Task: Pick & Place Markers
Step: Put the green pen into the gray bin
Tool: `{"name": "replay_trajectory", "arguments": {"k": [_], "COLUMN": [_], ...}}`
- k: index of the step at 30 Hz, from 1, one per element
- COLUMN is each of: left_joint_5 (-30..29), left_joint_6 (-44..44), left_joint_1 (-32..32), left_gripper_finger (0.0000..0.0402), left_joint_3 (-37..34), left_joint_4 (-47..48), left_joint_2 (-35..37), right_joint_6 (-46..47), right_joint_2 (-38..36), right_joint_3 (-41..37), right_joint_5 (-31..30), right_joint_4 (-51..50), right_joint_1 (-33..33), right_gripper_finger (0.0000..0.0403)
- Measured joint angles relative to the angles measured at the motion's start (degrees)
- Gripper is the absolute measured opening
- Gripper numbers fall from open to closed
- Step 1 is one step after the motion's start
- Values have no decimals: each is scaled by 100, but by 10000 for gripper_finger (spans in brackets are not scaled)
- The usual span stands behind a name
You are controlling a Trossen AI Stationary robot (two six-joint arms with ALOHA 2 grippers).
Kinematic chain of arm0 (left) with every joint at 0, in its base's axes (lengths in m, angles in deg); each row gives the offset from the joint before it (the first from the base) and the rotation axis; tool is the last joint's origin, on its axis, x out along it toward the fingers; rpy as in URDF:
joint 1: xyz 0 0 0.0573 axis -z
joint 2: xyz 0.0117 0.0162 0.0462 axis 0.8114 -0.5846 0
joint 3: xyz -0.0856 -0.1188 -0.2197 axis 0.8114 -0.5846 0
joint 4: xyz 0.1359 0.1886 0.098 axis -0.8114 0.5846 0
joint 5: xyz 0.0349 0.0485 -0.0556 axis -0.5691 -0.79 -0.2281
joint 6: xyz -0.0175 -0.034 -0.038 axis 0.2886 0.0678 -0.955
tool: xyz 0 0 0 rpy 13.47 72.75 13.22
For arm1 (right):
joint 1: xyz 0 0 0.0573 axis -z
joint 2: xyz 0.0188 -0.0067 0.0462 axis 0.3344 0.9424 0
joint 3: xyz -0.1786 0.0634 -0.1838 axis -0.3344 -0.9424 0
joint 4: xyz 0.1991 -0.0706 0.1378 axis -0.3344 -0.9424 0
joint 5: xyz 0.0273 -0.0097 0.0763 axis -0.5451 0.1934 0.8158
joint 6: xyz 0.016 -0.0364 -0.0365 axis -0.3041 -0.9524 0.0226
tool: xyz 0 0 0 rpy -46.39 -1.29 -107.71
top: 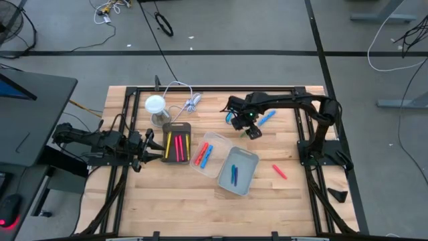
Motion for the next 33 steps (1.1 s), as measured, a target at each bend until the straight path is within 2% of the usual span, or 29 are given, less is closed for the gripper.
{"name": "replay_trajectory", "arguments": {"k": [19, 27, 33], "left_joint_5": [0, 0, 0], "left_joint_6": [0, -1, -1], "left_joint_1": [0, 1, 0], "left_gripper_finger": [154, 154, 154], "left_joint_3": [0, 0, 0], "left_joint_4": [1, -1, -1], "left_joint_2": [0, -2, -2], "right_joint_6": [-783, -918, -938], "right_joint_2": [74, 133, 138], "right_joint_3": [-948, -949, -951], "right_joint_5": [-4, 18, 22], "right_joint_4": [1166, 1166, 1149], "right_joint_1": [-55, -55, -59], "right_gripper_finger": [266, 227, 170]}}
